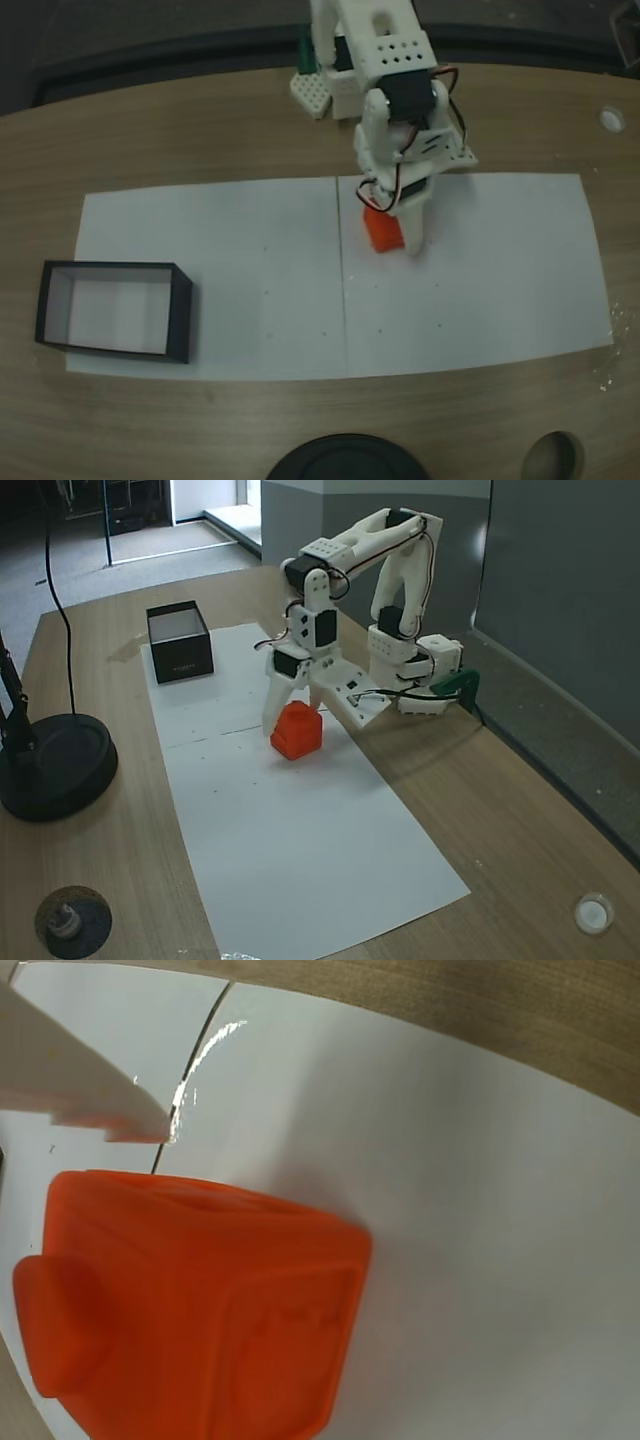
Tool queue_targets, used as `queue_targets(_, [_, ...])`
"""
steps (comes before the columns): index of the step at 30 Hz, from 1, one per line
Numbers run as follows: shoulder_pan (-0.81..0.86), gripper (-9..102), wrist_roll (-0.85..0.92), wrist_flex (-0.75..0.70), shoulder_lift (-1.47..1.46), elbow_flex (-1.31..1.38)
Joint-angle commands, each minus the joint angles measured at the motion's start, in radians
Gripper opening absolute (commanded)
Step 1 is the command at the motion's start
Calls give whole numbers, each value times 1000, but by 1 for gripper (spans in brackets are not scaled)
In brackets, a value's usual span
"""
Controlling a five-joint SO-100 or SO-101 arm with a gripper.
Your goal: Grab a orange square and put it in the box.
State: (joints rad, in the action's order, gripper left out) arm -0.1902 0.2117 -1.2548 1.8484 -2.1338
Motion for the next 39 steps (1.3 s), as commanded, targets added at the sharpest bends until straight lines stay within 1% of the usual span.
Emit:
queue_targets(1, [8, 38, -5, 17, -8, 41])
queue_targets(3, [9, 35, -5, 37, -31, 41])
queue_targets(4, [9, 31, -5, 44, -44, 41])
queue_targets(8, [9, 4, -5, 49, -87, 52])
queue_targets(9, [9, -1, -5, 63, -89, 52])
queue_targets(12, [34, 4, -21, 81, -87, 54])
queue_targets(15, [121, 4, -46, 89, -86, 126])
queue_targets(18, [268, 4, -44, 80, -86, 258])
queue_targets(21, [469, 4, -35, 63, -86, 437])
queue_targets(24, [649, 4, 17, 48, -86, 637])
queue_targets(28, [822, 4, 60, 51, -104, 887])
queue_targets(31, [881, 4, 63, 61, -123, 1006])
queue_targets(33, [882, 4, 78, 55, -153, 1063])
queue_targets(39, [881, 4, 74, 60, -275, 1124])
